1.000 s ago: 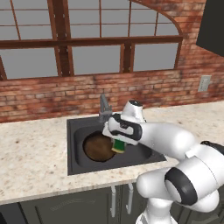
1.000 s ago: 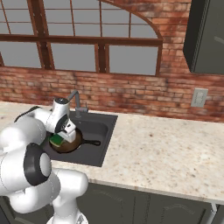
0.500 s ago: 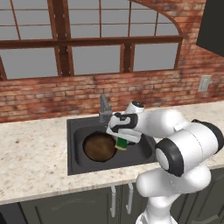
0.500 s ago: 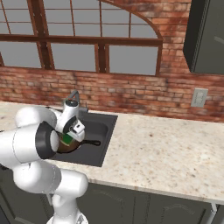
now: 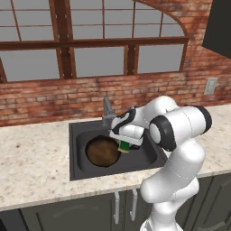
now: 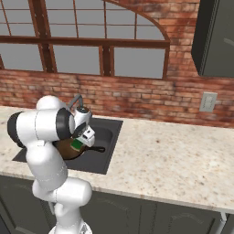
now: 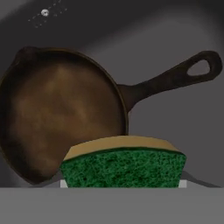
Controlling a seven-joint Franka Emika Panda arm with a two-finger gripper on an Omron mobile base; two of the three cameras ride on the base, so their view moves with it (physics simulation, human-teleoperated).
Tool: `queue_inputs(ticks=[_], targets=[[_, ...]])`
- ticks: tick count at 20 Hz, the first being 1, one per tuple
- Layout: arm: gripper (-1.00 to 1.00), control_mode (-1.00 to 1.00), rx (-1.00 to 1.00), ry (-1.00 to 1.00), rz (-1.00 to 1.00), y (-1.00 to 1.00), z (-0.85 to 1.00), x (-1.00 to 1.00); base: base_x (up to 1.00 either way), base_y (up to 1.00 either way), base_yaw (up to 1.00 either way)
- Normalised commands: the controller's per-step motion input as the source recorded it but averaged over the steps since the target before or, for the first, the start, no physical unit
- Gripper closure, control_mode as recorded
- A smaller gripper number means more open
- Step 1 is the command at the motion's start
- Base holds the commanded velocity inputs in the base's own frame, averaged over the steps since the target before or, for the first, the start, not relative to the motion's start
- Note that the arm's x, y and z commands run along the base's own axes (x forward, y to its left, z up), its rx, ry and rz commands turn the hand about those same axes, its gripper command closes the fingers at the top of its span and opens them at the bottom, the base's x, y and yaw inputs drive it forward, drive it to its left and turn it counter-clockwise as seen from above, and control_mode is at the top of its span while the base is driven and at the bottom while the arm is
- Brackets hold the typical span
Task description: Pick the pan and sponge and place them into the sink. Then turn on the water.
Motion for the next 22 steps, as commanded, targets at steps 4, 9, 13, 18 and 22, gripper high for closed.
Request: queue_inputs(ticks=[4,9,13,18,22], targets=[[1.00,-1.00,0.00,0.00,0.05,0.00,-0.45,0.36,0.00,0.00,0.00],[1.00,-1.00,-0.01,0.00,0.05,-0.02,-0.39,0.33,0.00,0.00,0.00],[1.00,-1.00,0.00,0.00,0.04,-0.11,-0.21,0.35,0.00,0.00,0.00],[1.00,-1.00,0.00,0.00,0.04,-0.06,-0.19,0.34,0.00,0.00,0.00],[-1.00,-1.00,0.00,0.00,0.05,0.00,-0.40,0.35,0.00,0.00,0.00]])
